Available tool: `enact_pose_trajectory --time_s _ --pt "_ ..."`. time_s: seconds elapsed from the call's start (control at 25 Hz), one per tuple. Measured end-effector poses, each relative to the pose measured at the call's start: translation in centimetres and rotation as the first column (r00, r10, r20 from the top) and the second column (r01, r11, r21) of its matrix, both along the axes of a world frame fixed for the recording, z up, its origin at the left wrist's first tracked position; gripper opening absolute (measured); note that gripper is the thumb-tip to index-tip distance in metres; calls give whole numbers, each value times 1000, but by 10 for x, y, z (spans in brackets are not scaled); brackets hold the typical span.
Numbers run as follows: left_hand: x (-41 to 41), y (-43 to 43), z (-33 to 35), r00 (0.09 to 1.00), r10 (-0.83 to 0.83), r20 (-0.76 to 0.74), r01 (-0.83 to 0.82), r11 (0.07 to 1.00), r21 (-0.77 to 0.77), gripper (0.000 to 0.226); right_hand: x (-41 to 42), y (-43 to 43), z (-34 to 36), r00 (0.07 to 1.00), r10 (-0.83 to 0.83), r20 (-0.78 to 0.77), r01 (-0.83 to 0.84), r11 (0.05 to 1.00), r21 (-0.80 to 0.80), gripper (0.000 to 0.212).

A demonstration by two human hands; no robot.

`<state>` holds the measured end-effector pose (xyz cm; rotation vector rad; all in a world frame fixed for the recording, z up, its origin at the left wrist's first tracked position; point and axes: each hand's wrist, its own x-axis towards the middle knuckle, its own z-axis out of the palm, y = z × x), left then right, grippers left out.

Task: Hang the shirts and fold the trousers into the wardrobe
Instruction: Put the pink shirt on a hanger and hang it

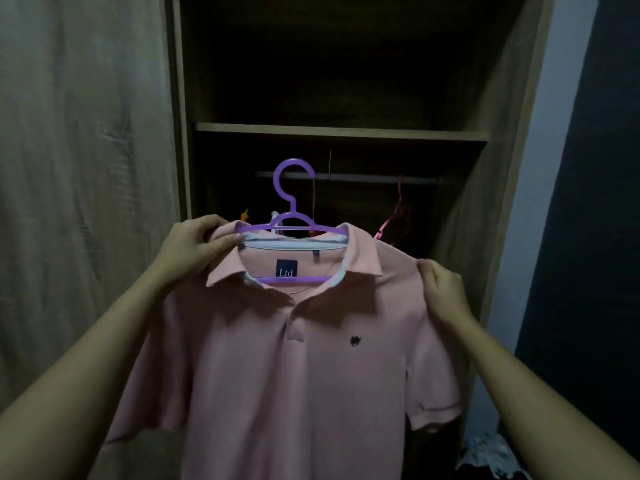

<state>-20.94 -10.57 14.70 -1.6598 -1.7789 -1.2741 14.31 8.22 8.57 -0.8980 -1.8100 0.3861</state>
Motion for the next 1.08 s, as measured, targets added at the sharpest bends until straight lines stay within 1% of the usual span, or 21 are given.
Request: enact_pose_trajectory --time_s 0.08,0.12,0.16,0.2,0.24,0.32,0.36,0.4,0.44,0.48,0.52,0.6,0.64,0.68,0.76,0.84,0.92,0.96,1.0,1.04,1.08 --pt "2 2 -3 999 33 -13 -33 999 -20 55 3 6 -3 989 36 145 -23 996 -85 28" --pt "3 3 -5 998 61 -21 -61 997 -39 56 2 5 -1 984 75 161 -59 993 -104 27" --pt "3 5 -8 997 79 -26 -80 995 -54 57 -1 1 4 986 120 119 -110 990 -89 29" --pt "4 8 -10 996 81 -25 -83 995 -64 57 -6 -6 12 985 152 81 -148 988 -53 33" --pt "7 10 -10 997 73 -20 -74 995 -69 57 -11 -12 20 978 174 112 -175 984 2 40" --pt "14 15 -8 999 47 -9 -47 997 -55 54 -21 -17 37 928 156 338 -188 980 64 56" --pt "17 17 -7 1000 22 -8 -23 998 -51 51 -24 -17 42 894 154 421 -206 975 83 54" --pt "18 18 -6 1000 -8 -8 8 999 -43 46 -26 -17 45 879 161 449 -226 970 95 41" --pt "20 17 -4 999 -44 -14 43 999 -25 39 -28 -16 46 889 185 419 -246 965 96 20" --pt "23 15 -3 996 -69 -50 69 998 10 32 -29 -15 48 904 204 376 -259 961 100 7" --pt "24 14 -2 988 -56 -146 67 995 71 29 -30 -14 48 923 206 326 -261 956 136 8" --pt "30 15 -3 907 113 -405 -20 973 229 26 -31 -17 53 956 167 239 -216 956 197 13" --pt "35 15 -4 865 184 -466 -45 955 294 25 -30 -18 56 968 156 197 -198 956 216 18" --pt "37 15 -4 845 222 -486 -62 944 323 24 -30 -18 59 973 160 164 -194 956 218 22" --pt "42 15 -3 858 251 -448 -118 945 304 28 -27 -20 65 970 166 176 -205 949 238 27" --pt "42 16 -3 896 248 -368 -151 950 272 33 -23 -21 71 947 135 291 -214 941 262 47" --pt "43 16 -2 927 220 -303 -146 957 250 36 -19 -23 81 891 141 431 -246 949 197 73" --pt "45 17 -1 934 210 -289 -140 959 246 36 -19 -24 87 868 197 456 -285 949 132 79" --pt "47 19 1 941 195 -277 -131 963 236 34 -19 -25 92 855 254 453 -322 943 79 79" --pt "50 20 2 949 173 -262 -116 969 219 33 -20 -28 95 855 269 444 -332 941 70 74" --pt "54 22 2 958 148 -247 -99 975 200 32 -23 -32 99 866 222 448 -300 947 111 68"
